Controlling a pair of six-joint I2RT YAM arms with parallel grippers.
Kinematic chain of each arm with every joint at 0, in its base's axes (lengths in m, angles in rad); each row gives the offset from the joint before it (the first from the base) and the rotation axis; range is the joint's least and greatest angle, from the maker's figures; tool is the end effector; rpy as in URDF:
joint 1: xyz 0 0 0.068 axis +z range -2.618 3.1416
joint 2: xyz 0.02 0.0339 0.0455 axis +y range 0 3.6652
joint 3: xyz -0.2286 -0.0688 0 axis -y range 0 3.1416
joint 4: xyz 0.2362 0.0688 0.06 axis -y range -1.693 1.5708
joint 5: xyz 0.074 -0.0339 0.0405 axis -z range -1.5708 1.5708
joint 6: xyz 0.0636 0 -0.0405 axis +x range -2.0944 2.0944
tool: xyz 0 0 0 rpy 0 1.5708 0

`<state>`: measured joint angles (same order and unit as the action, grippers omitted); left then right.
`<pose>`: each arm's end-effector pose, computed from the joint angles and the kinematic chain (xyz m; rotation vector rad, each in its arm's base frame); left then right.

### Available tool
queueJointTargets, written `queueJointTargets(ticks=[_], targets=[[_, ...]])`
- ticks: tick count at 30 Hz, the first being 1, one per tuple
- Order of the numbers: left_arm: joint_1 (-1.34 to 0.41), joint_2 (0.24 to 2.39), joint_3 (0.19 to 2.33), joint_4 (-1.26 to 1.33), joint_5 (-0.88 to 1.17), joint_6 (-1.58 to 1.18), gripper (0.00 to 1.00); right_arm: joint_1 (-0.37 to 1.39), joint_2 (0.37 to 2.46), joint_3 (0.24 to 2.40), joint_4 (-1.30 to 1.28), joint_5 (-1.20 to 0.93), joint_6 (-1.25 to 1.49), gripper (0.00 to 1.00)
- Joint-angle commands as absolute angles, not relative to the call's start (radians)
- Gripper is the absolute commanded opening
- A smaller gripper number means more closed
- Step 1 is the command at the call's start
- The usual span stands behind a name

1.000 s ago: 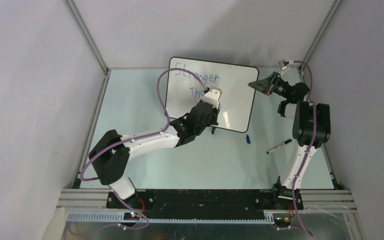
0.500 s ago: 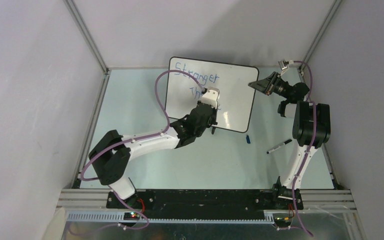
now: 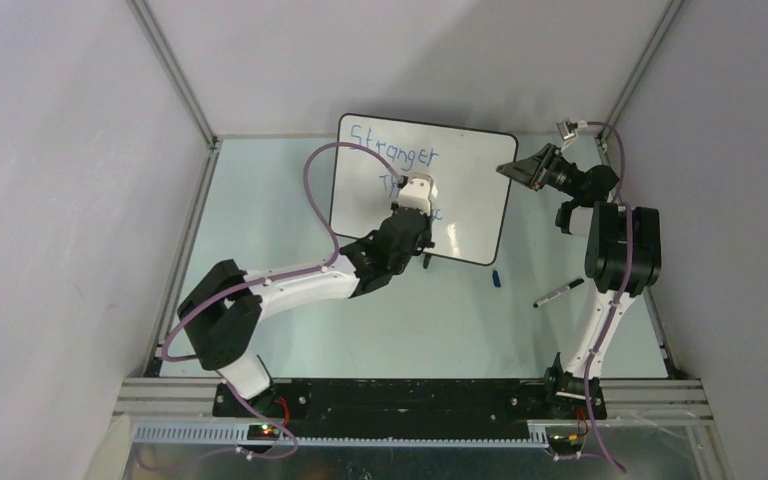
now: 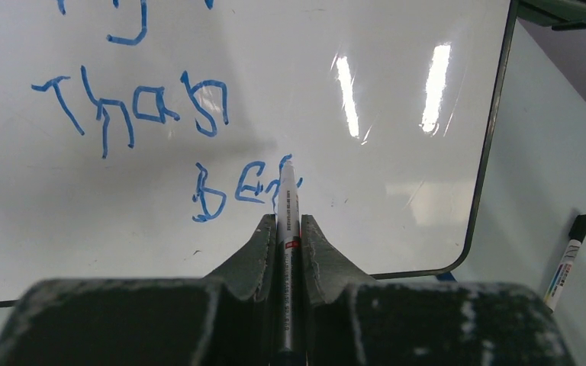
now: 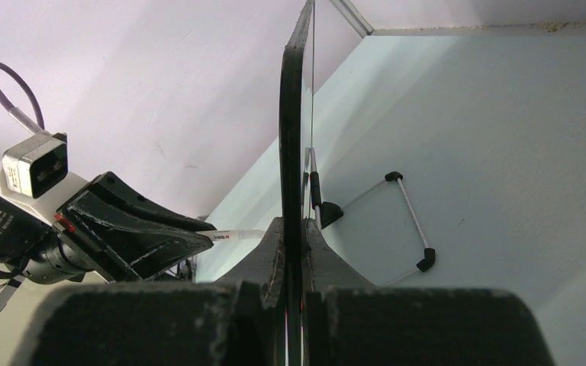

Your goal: Write a sentence on the whiteboard

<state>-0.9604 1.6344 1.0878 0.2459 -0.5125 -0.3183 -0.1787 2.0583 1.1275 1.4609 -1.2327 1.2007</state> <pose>0.2497 -0.3026 0.2318 0.2407 1.8365 -0.4172 0.4026 -0.0118 0.2099 -0.3146 1.5442 1.4583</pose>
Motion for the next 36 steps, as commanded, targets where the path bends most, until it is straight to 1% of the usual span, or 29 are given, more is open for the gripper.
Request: queueJointTargets(ticks=[1,13,20,36], targets=[[-0.966,1.636,1.068,0.286,-0.491,-0.359,0.00,-0.179,1.988,1.138,1.506,-1.218,1.256,0.00],[-0.969,1.663,1.083,0.266,-0.436,-0.374,0.00,-0.179,1.985,1.137,1.505,-1.222,1.258,0.00],[-0.977,1.696,1.102,0.257,-0.448,-0.369,0.00,-0.179,1.983,1.137,1.506,-1.223,1.257,0.00],[-0.986,1.699,1.112,0.277,-0.436,-0.352,0.00,-0.180,1.982,1.137,1.506,-1.225,1.258,0.00]])
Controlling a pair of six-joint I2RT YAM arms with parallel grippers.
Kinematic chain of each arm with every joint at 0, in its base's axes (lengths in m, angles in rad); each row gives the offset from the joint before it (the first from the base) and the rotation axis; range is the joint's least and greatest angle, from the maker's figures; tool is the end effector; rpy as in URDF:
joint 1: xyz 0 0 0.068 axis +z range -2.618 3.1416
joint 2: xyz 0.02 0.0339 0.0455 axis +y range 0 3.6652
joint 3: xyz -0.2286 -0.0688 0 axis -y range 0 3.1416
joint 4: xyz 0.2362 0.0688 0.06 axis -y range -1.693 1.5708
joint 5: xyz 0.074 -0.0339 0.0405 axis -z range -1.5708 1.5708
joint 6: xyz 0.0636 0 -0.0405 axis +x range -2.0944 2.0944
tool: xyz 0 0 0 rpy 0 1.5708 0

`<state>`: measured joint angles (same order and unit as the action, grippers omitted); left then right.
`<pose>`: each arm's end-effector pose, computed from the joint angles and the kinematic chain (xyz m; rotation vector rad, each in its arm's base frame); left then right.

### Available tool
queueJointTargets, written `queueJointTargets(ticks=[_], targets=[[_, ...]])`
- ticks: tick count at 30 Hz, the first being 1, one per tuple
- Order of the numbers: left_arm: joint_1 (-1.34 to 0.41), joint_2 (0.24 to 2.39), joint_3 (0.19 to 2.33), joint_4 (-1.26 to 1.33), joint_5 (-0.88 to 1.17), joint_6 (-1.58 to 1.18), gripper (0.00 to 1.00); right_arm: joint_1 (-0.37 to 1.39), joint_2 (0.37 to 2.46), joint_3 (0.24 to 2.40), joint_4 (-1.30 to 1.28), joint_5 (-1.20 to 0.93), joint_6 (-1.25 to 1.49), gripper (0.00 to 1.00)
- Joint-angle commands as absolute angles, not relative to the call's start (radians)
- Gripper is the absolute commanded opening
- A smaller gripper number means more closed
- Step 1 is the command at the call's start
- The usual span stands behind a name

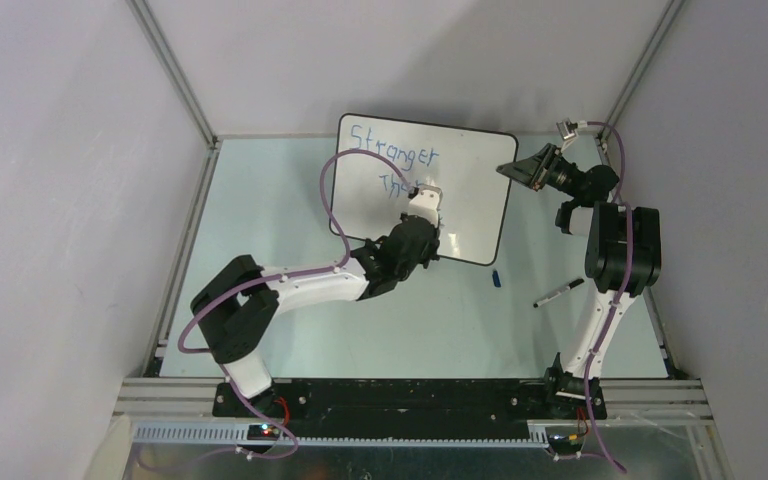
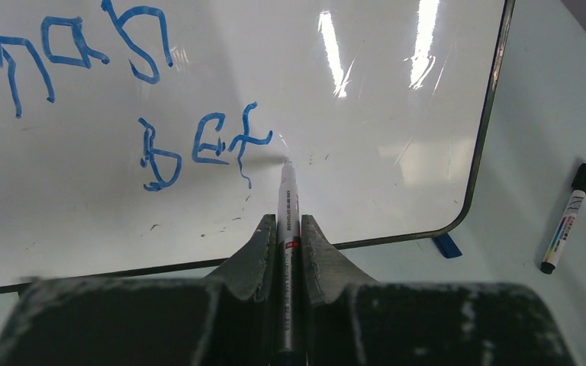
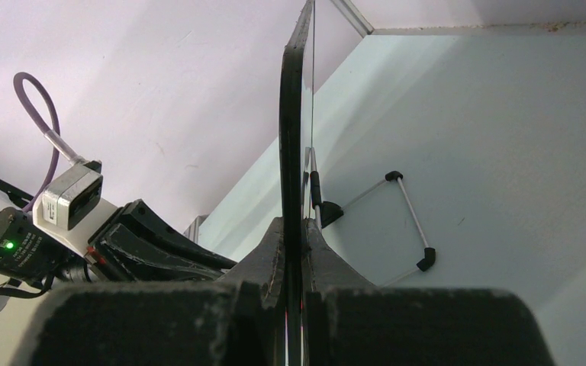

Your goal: Write a sentence on the whiteboard

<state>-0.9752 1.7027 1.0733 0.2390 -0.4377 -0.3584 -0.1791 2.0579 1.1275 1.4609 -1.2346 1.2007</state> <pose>0.2456 -0.3144 0.1995 0.3117 1.9254 -0.4620 0.4025 -0.0119 0.2100 -0.3163 1.5449 1.4584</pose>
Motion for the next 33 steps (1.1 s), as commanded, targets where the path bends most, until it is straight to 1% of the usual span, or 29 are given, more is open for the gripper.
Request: queueJointTargets(ticks=[1,33], targets=[[-0.985,1.699,1.112,0.277,-0.436,-0.352,0.00,-0.180,1.982,1.137,1.506,-1.225,1.259,0.00],[-0.991,1.741,1.175,0.242,-0.436,-0.324,0.00,-0.181,1.982,1.137,1.505,-1.224,1.259,0.00]])
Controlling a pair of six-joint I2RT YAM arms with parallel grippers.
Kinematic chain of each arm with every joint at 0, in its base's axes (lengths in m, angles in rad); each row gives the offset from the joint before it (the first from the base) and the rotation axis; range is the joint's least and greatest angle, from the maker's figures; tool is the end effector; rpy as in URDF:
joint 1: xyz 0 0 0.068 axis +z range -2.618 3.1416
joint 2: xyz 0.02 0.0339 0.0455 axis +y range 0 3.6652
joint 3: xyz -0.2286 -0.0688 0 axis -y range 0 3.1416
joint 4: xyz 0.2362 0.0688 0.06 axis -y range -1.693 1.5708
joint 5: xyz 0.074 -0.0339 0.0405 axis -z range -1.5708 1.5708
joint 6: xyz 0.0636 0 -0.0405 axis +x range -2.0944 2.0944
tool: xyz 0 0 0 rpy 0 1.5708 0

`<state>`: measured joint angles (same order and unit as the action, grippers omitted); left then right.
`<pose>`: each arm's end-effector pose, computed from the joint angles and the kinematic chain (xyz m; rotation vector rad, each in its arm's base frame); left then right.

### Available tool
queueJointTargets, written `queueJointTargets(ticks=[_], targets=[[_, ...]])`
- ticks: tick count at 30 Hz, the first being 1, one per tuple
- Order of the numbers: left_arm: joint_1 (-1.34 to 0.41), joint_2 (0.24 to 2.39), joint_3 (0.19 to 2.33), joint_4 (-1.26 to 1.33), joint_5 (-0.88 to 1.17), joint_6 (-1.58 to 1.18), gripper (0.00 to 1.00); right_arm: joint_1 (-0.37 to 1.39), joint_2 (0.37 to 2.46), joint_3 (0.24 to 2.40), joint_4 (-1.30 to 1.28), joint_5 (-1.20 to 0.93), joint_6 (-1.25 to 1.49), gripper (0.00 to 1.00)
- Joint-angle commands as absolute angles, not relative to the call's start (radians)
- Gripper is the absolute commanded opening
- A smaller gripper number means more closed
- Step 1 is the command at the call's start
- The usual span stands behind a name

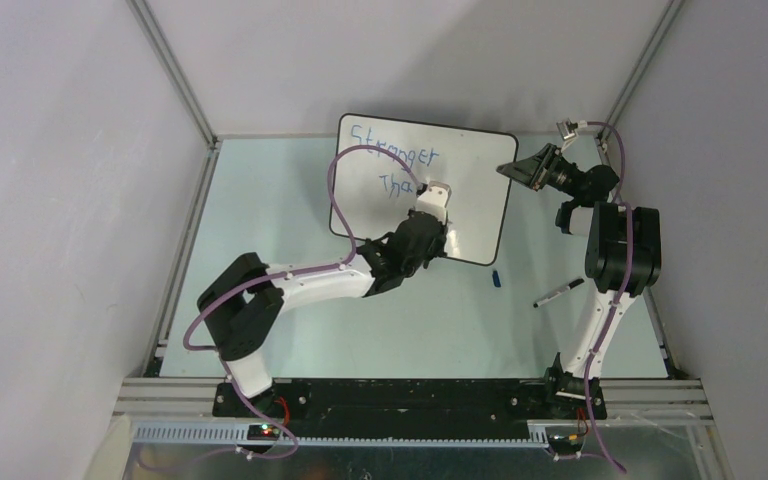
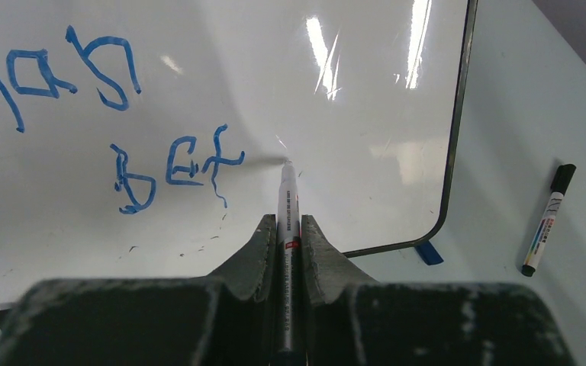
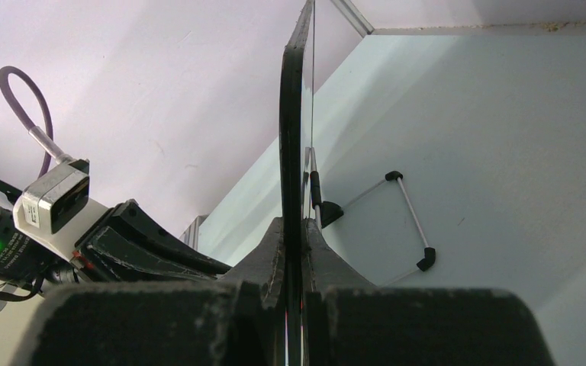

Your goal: Write a sentence on the whiteboard

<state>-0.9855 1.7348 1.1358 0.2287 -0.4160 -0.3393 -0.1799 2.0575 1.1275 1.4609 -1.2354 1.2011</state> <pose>0.2476 -0.3271 0.2076 0.3464 1.9075 -0.4884 0.4024 -0.0121 0.2101 -0.3165 1.5451 1.4582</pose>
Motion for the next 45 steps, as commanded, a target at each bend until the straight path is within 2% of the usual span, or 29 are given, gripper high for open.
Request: queueJointTargets(ticks=[1,45], targets=[[-0.991,1.741,1.175,0.241,-0.437,-0.324,0.00,-0.181,1.982,1.137,1.505,-1.225,1.260,0.00],[-0.963,1.745,1.186,0.203,-0.479,-0.339,0.00,-0.181,1.980,1.137,1.506,-1.227,1.260,0.00]])
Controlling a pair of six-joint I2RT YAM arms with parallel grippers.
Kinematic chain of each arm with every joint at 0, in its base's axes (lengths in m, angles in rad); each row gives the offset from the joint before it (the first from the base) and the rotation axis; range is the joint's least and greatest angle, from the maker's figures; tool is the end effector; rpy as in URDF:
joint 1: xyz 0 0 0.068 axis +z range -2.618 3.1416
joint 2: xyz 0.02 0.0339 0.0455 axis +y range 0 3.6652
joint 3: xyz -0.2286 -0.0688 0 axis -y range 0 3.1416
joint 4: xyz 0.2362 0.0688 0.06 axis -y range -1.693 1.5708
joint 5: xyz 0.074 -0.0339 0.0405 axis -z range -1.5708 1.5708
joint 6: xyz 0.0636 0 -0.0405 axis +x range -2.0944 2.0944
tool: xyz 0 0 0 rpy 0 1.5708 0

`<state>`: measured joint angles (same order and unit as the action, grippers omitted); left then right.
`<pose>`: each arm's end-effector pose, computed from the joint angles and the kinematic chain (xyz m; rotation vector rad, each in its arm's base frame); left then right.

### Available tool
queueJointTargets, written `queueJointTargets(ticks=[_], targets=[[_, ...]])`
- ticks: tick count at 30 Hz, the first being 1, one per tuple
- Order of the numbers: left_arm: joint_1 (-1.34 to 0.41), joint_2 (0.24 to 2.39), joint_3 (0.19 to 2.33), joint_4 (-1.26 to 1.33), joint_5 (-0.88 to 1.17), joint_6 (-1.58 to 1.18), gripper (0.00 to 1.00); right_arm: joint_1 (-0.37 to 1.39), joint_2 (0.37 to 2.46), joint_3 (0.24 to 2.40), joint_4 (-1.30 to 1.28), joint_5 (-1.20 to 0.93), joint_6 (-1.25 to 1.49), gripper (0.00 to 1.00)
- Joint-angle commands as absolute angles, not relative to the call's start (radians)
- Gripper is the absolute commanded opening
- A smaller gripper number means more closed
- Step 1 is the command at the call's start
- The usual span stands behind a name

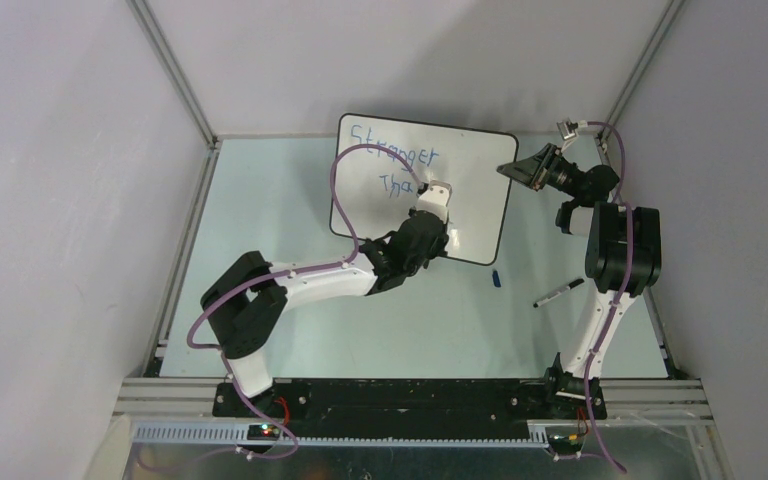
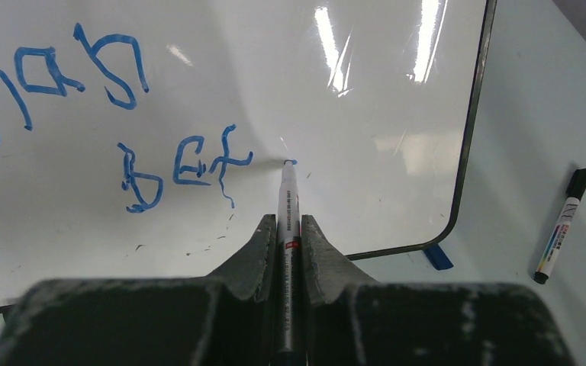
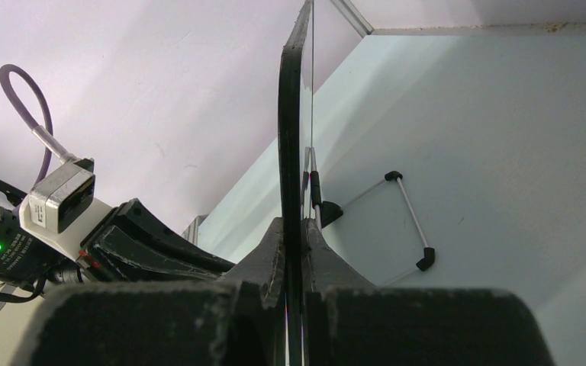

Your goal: Write a sentence on the whiteboard

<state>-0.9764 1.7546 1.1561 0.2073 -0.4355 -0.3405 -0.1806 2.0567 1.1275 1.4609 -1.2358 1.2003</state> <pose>0.2532 -0.3267 0.2045 0.3318 1.9220 -0.4525 0.4023 -0.0124 0.2104 -0.3175 1.5445 1.4568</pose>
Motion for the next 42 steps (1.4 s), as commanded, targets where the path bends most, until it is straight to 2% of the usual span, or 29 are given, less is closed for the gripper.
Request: queueJointTargets(ticks=[1,42], targets=[[-0.963,1.744,1.184,0.204,-0.480,-0.340,0.00,-0.181,1.980,1.138,1.506,-1.228,1.261,0.00],[-0.957,1.712,1.150,0.183,-0.490,-0.330,0.00,-0.183,1.980,1.138,1.505,-1.229,1.262,0.00]])
